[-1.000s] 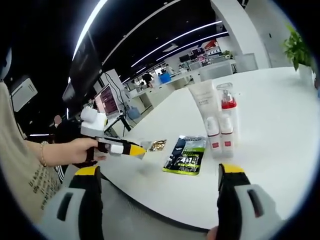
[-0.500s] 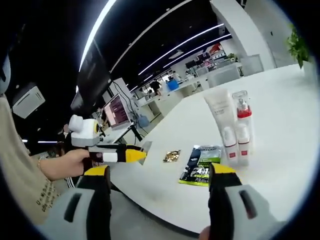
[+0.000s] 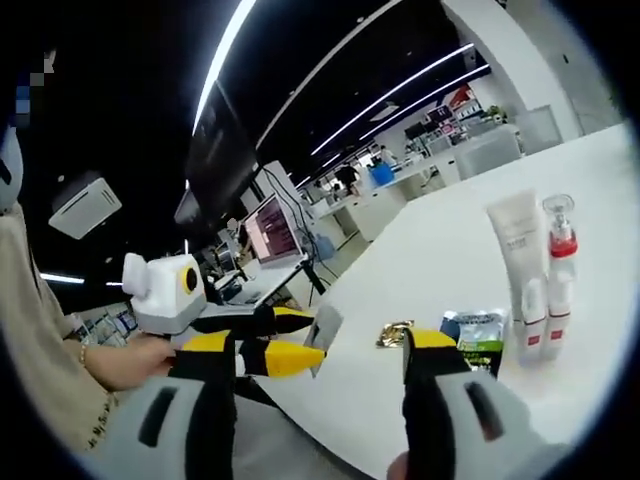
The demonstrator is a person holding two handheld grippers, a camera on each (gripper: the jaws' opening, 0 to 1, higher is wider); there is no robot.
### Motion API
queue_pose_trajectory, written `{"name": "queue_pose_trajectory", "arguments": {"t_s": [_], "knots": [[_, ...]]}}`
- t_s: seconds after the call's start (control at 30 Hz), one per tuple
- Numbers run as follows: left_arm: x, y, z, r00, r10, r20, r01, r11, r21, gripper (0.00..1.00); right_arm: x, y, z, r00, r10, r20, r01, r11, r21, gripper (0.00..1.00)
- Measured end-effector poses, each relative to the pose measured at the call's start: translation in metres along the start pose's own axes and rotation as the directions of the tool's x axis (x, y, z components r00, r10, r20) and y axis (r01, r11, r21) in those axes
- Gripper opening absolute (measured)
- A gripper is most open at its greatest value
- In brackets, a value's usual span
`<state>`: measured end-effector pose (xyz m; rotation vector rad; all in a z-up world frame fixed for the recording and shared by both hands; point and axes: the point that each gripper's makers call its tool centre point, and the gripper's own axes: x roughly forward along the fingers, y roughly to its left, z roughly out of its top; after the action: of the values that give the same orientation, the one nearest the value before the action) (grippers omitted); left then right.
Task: Arrange the skincare products in the storage area until every visible bottle or jar stands upright without overlapping.
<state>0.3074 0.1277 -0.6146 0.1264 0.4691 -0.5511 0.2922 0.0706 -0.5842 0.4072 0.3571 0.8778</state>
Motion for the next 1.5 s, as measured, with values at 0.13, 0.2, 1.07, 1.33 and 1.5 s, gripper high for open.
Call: {"name": "queue_pose_trajectory", "arguments": {"t_s": [0.13, 0.2, 1.07, 1.33, 1.5], "knots": [[-0.003, -0.005, 0.006, 1.0, -0.005, 0.02, 0.004, 0.999, 0.041, 0.37, 0.009, -0.003, 0.001, 1.0, -0.008, 0.015, 0.008, 0.999, 0.042, 0.59], [-0.005, -0.008, 0.007, 1.0, -0.007, 0.023, 0.006, 0.998, 0.056, 0.37, 0.014, -0.003, 0.0, 1.0, -0.009, 0.01, 0.009, 0.999, 0.046, 0.51], [-0.004, -0.015, 0.004, 0.999, -0.047, 0.017, 0.046, 0.997, 0.066, 0.37, 0.026, -0.003, -0.012, 0.999, -0.021, -0.043, 0.023, 0.999, 0.044, 0.01], [-0.005, -0.015, 0.008, 0.988, -0.147, 0.041, 0.148, 0.989, -0.018, 0.42, 0.024, -0.01, -0.007, 0.999, -0.025, -0.045, 0.027, 0.999, 0.043, 0.01], [-0.01, -0.012, 0.005, 0.972, -0.225, 0.068, 0.233, 0.962, -0.144, 0.5, 0.023, -0.011, -0.001, 0.999, -0.007, -0.037, 0.009, 0.998, 0.058, 0.01]]}}
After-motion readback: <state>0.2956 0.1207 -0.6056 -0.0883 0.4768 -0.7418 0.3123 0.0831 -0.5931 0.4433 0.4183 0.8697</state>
